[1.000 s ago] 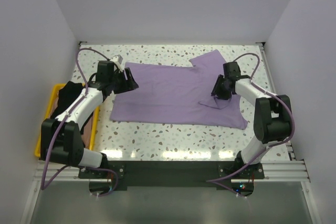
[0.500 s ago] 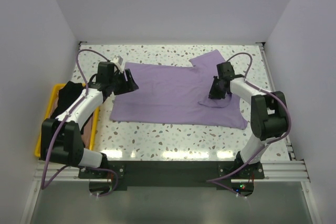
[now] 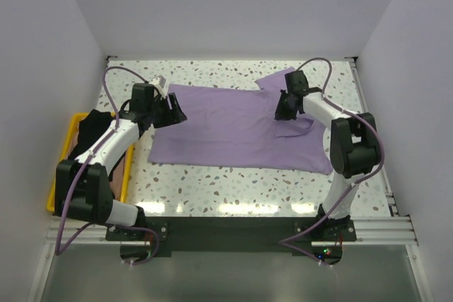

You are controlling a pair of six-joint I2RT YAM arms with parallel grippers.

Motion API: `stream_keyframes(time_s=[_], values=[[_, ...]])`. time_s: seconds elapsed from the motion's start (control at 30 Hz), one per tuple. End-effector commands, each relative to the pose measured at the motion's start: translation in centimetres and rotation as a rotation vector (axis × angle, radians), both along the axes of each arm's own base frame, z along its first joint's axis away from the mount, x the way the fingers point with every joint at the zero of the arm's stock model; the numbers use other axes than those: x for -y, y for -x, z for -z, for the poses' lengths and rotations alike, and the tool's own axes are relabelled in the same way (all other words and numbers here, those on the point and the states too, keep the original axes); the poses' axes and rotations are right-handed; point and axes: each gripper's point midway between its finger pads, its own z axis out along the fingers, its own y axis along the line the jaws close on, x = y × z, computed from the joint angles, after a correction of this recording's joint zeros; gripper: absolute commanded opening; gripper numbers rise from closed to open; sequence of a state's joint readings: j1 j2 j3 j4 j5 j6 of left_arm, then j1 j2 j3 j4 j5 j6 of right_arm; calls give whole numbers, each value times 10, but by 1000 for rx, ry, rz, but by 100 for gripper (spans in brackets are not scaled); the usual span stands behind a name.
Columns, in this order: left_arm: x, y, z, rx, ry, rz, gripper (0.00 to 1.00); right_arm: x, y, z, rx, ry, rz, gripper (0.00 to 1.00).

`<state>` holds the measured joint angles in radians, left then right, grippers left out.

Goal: Fold and stack the t-shirts
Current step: Fold the tshirt

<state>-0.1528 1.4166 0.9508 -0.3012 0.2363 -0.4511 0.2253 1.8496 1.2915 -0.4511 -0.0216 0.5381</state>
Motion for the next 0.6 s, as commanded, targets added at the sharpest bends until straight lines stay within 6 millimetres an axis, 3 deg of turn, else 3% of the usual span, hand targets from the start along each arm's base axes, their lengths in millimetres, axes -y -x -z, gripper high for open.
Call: stream_keyframes(time_s=[0.0, 0.23, 0.57], values=[[3, -4, -7, 45, -3, 28, 68, -11, -13, -7, 15, 7, -48, 4], [3, -4, -4, 35, -7, 28, 68, -23, -29, 1, -3, 46, -108, 4], [2, -5, -1, 28, -9, 27, 68, -43, -34, 15, -9, 88, -199, 8]])
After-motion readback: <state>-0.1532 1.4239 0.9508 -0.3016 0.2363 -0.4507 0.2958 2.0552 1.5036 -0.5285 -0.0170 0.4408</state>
